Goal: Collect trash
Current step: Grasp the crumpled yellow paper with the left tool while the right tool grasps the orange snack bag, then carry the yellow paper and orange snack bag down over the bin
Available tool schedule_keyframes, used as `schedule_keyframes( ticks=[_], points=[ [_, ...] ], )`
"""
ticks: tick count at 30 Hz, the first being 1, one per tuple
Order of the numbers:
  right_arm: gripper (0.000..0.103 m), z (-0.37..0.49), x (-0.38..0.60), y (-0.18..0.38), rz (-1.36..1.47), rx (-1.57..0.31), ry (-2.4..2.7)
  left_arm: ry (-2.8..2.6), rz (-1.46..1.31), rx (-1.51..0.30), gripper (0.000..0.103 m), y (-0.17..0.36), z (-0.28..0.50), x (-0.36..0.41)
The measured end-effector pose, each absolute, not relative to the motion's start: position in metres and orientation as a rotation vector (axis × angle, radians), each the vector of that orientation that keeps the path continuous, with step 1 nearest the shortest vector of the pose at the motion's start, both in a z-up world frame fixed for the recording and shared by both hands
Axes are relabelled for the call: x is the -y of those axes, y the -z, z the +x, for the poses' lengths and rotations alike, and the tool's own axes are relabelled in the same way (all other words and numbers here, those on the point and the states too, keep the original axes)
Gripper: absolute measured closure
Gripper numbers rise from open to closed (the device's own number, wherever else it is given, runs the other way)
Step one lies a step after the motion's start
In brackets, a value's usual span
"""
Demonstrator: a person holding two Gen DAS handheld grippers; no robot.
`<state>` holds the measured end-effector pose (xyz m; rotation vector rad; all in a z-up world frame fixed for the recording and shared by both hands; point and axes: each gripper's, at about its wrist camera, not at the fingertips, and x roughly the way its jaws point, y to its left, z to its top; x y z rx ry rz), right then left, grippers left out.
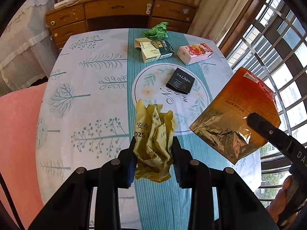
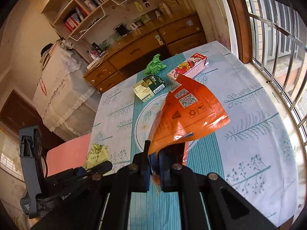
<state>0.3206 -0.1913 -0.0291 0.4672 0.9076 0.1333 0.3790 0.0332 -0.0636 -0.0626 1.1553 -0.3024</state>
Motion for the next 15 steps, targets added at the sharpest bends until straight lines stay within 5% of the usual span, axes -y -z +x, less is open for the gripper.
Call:
schedule_keyframes(
  ticks=[15],
  points=[
    [0.096, 0.122, 0.237, -0.018, 0.213, -0.911, -0.446, 0.111, -0.182, -1.026, 0.072, 0.006, 0.147, 0.025]
  ],
)
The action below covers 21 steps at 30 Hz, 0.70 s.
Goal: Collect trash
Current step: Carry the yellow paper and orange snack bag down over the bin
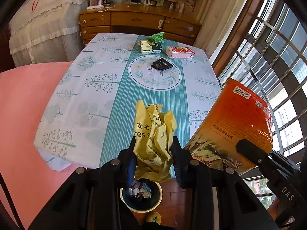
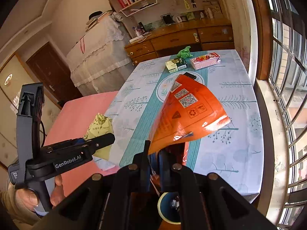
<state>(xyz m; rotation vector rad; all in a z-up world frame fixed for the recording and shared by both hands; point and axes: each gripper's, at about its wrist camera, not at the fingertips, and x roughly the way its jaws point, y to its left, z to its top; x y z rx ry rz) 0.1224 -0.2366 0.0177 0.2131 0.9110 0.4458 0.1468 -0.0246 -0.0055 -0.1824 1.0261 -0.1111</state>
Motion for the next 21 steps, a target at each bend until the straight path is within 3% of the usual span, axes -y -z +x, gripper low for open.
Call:
schedule_keyframes(
  ticks=[11, 21],
  points=[
    [0.096, 0.05, 0.259, -0.003, 0.21, -0.987, -0.495, 0.087, -0.07, -1.054, 0.071, -0.007, 0.065, 0.058],
    [0.096, 0.021, 0.251, 0.045, 0.255, -1.142, -0.445, 0.125, -0.014, -1.149, 0.071, 0.03, 0.037, 0.062]
  ],
)
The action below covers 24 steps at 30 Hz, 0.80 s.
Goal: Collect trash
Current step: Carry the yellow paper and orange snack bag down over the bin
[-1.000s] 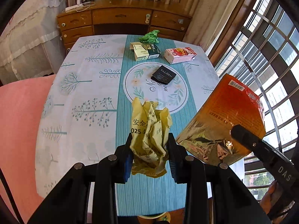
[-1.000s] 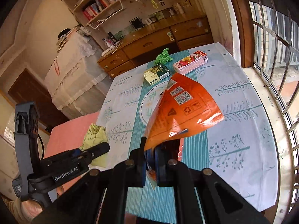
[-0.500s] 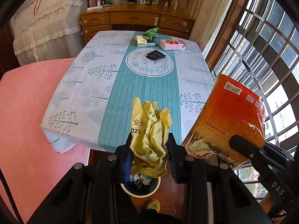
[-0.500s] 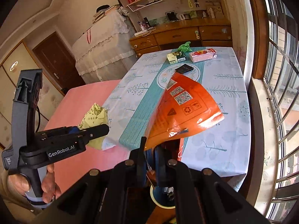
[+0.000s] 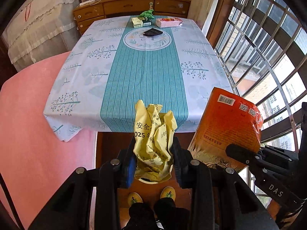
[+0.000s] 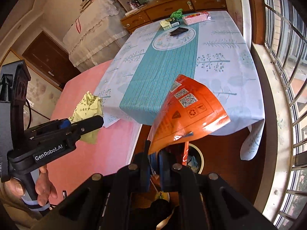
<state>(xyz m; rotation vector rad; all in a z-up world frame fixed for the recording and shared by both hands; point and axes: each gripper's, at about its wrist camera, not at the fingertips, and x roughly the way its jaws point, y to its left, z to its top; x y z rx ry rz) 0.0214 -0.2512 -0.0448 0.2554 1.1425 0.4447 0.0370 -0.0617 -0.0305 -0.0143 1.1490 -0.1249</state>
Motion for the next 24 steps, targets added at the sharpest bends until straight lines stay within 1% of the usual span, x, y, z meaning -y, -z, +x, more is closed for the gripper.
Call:
schedule_keyframes(
  ticks=[4, 8, 13, 19, 24],
  points=[
    [0.096, 0.009, 0.238, 0.085, 0.242, -1.239, -0.405, 0.161, -0.01, -1.212, 0.071, 0.069, 0.026, 0.057],
    [0.096, -0.003, 0.224, 0.139, 0.25, -1.347, -0.363, 0.191, -0.013, -1.3, 0.071, 0.123, 0.019, 0.051],
    [0.095, -0.01, 0.208, 0.215, 0.277, -1.447, -0.321, 0.211, -0.008, -1.382, 0.071, 0.202, 0.014, 0.047],
    [0.093, -0.006, 0.197, 0.313, 0.305, -1.511, -0.282, 0.195, 0.001, -1.49, 0.07, 0.306, 0.026, 0.037],
    [0.093, 0.01, 0.195, 0.393, 0.315, -1.559, -0.247, 0.216, -0.019, -1.522, 0.07, 0.379, 0.039, 0.033]
  ],
)
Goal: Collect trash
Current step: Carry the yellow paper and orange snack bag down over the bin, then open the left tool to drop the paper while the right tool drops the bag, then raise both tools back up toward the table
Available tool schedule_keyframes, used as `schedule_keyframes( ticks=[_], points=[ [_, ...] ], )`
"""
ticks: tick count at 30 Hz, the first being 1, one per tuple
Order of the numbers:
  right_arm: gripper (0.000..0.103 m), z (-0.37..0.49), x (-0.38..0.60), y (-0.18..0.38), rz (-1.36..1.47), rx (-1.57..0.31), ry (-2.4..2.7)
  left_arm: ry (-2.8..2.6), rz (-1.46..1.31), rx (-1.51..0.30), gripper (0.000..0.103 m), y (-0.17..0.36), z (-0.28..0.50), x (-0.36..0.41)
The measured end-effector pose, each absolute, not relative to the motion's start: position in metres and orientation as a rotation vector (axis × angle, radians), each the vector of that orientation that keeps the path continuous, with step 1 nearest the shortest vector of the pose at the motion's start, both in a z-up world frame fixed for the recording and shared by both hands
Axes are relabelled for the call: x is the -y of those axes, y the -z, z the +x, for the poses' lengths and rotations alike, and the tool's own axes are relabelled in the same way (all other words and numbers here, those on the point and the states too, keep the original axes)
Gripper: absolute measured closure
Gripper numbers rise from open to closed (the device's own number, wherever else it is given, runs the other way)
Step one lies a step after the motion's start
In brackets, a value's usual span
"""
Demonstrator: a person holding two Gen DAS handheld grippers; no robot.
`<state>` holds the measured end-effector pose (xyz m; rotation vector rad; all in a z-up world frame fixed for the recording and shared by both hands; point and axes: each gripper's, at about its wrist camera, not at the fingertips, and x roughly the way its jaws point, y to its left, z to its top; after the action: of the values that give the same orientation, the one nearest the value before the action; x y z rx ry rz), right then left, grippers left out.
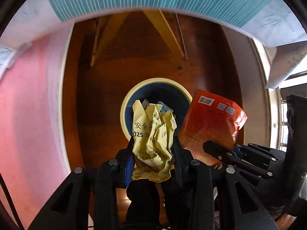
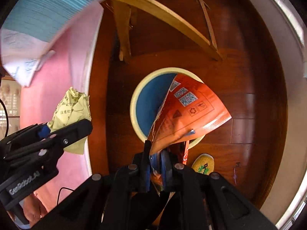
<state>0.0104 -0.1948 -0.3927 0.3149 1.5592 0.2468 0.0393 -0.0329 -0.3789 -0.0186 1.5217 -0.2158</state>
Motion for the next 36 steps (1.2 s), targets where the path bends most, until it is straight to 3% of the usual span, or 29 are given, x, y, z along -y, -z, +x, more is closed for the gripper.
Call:
schedule_keyframes(
  ticks=[6, 8, 9, 10, 11, 22, 28, 36],
  points=[
    [0.09, 0.024, 0.191, 0.469, 0.312, -1.584, -0.202, 0.211, -0.036, -1.528, 0.06, 0.447, 0.047, 0.035],
    [0.069, 0.026, 0.193, 0.487, 0.31, -1.578, -0.189, 0.215, -0.037, -1.534, 0.048, 0.465, 0.047, 0.036],
    [0.064, 0.025, 0.192, 0.493, 0.306, -1.57, -0.186, 0.217, -0.032, -1.54, 0.04, 0.474, 0.047, 0.036],
    [0.056, 0.025, 0.192, 0.497, 0.302, -1.562, -0.186, 0.217, -0.028, -1.537, 0.026, 0.48, 0.047, 0.035],
    [0.051, 0.025, 0.191, 0.502, 0.287, -1.561, -0.177, 0.211, -0.026, -1.528, 0.021, 0.485, 0.046, 0.033],
    [0.049, 0.02, 0.197, 0.503, 0.306, -1.569, -0.092, 0.141, 0.036, -1.538, 0.018, 0.486, 0.055, 0.016],
    [0.049, 0.017, 0.197, 0.459, 0.315, -1.545, -0.076, 0.136, 0.016, -1.528, 0.018, 0.452, 0.055, 0.009],
    [0.049, 0.019, 0.191, 0.361, 0.278, -1.471, -0.069, 0.169, 0.013, -1.463, 0.018, 0.36, 0.051, 0.008]
  ],
)
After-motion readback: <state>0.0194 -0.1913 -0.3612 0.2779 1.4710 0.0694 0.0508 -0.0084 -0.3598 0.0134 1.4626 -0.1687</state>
